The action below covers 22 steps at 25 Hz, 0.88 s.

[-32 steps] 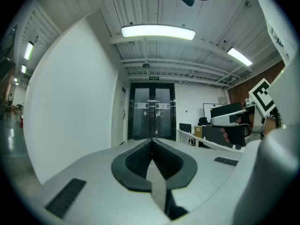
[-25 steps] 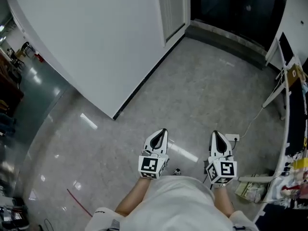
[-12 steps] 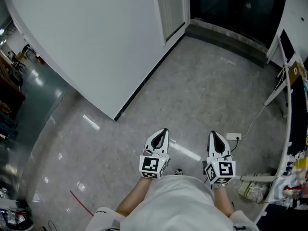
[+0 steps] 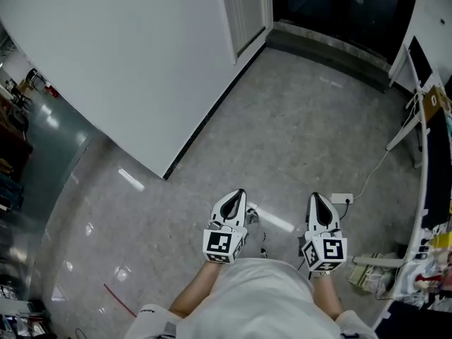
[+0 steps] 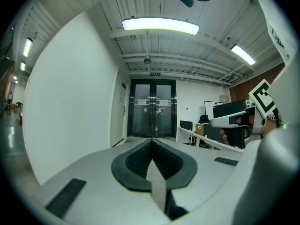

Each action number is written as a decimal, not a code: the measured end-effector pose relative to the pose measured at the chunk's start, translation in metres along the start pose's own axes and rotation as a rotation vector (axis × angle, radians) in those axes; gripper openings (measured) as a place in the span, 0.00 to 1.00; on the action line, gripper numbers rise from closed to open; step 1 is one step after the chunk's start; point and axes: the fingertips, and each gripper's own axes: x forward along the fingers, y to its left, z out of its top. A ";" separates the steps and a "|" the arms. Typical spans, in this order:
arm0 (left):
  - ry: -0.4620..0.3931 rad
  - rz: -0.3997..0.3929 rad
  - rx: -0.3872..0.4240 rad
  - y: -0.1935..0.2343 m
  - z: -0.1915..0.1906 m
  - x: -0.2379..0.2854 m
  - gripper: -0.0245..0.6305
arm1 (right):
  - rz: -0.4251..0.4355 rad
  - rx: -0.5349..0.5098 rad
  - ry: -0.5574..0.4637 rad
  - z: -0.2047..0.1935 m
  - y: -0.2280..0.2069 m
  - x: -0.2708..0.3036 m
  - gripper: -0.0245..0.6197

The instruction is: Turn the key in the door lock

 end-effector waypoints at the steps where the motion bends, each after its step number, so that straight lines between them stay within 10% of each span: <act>1: 0.006 -0.007 -0.003 0.001 -0.002 0.009 0.05 | -0.007 0.006 0.001 0.000 -0.005 0.007 0.02; 22: -0.047 -0.086 -0.004 0.108 0.051 0.254 0.05 | 0.069 -0.144 0.038 0.056 -0.034 0.247 0.02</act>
